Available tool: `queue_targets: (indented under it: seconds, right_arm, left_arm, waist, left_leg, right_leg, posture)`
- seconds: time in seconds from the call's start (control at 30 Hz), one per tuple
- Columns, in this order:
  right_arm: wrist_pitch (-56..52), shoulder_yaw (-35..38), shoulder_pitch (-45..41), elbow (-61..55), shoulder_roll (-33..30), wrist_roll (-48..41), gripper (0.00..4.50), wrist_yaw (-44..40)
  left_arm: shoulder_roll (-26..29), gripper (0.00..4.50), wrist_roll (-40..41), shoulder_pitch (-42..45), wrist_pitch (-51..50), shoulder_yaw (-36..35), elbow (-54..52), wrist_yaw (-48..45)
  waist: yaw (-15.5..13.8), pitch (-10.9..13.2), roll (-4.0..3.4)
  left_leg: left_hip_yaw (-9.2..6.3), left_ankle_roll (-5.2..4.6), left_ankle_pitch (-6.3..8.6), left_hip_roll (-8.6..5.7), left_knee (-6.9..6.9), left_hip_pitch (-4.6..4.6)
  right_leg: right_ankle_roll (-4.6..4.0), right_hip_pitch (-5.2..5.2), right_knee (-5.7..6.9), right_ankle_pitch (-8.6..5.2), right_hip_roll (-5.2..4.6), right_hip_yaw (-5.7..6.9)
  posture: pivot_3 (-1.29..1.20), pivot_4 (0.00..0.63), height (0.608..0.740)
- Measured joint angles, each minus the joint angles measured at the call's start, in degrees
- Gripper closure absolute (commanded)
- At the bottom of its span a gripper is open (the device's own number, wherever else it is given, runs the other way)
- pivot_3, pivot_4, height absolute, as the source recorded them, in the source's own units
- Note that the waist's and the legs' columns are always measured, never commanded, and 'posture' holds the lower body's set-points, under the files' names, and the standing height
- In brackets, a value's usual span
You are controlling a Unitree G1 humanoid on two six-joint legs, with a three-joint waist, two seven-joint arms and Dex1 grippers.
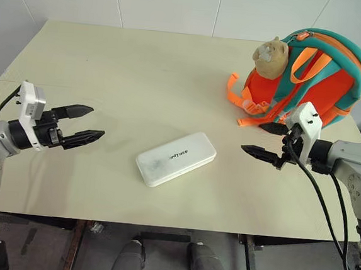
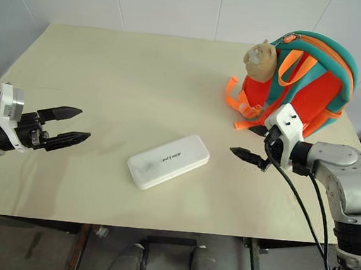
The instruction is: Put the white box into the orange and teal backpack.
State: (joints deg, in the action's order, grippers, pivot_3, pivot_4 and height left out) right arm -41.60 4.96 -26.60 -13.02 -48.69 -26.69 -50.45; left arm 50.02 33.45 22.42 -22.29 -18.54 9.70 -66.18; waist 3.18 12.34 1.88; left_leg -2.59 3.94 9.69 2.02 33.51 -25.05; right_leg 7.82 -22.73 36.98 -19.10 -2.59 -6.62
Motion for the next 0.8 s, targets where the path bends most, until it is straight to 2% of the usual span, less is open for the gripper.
queue_targets:
  seconds: [0.4, 0.67, 0.8]
  right_arm:
    - [-0.7, -0.4, -1.6, -0.1, 4.1, 0.1, 0.03, 3.1]
    - [2.2, -4.9, -5.4, 5.2, 6.8, 3.3, 0.03, 3.4]
    - [6.0, -8.1, -8.6, 11.6, 8.8, 8.5, 1.29, 5.5]
  left_arm:
    - [-0.4, 0.00, -0.3, 0.2, -0.1, 0.7, -0.5, 0.8]
    - [-0.2, 0.00, 0.0, -3.8, -1.6, -0.6, -6.2, 3.6]
    - [0.9, 0.88, -0.1, -5.2, -3.4, -0.7, -7.4, 4.1]
  waist:
    - [0.0, 0.0, 0.00]
    - [0.2, 0.0, 0.00]
    - [0.2, 0.0, 0.00]
  left_leg:
    - [-0.01, 0.00, 0.00, 0.00, 0.09, 0.02]
    - [-0.01, 0.00, 0.00, 0.01, 0.09, 0.04]
    - [0.00, 0.00, 0.00, 0.00, 0.12, 0.06]
  right_leg:
    - [0.02, 0.02, 0.07, 0.01, 0.01, -0.01]
    - [0.02, 0.03, 0.08, 0.02, 0.02, -0.02]
    - [0.02, 0.04, 0.07, 0.01, 0.01, -0.03]
  posture:
    - [0.00, 0.150, 0.740]
    - [0.00, 0.150, 0.740]
    - [0.00, 0.150, 0.740]
